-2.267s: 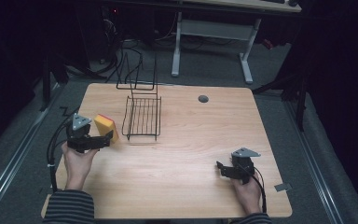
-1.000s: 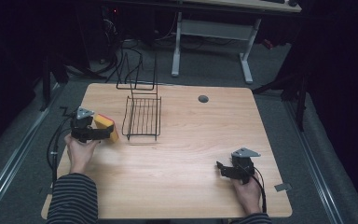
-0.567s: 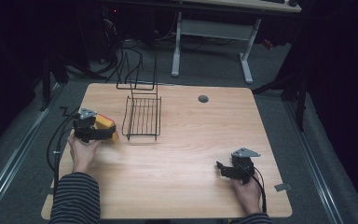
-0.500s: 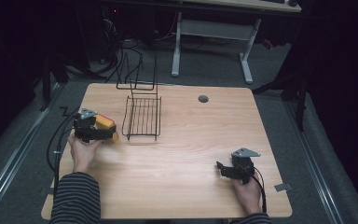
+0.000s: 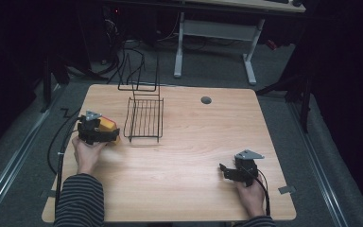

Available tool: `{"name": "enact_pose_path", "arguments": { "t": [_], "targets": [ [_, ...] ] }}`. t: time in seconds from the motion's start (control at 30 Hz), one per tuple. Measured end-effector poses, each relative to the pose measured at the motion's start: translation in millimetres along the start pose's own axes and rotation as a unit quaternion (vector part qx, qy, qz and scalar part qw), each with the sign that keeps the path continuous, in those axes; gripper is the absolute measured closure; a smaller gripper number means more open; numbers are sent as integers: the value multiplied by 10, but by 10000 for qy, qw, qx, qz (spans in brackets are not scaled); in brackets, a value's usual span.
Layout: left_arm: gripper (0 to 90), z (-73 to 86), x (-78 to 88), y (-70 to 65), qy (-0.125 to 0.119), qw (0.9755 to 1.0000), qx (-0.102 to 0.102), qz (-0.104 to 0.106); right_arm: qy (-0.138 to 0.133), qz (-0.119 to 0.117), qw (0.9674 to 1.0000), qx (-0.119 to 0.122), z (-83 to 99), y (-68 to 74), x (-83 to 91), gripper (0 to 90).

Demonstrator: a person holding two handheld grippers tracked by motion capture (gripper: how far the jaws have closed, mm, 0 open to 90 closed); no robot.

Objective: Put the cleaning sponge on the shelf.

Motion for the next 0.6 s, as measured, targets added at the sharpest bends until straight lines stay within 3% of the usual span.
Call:
{"name": "enact_pose_path", "arguments": {
  "t": [0.6],
  "targets": [
    [130,55,-94,12,138,9999,-84,-29,0,1,10000,-1,0,0,0,257]
  ]
}}
Point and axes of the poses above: each handheld gripper's, and its own axes: x roughly backward along the jaws, z roughly out of its underside, y roughly to its left, the point moved 7 cm from there along -x, roughly forward along the jaws, and after that the axes turned 3 degrees about -z, right-handed, at the moved point
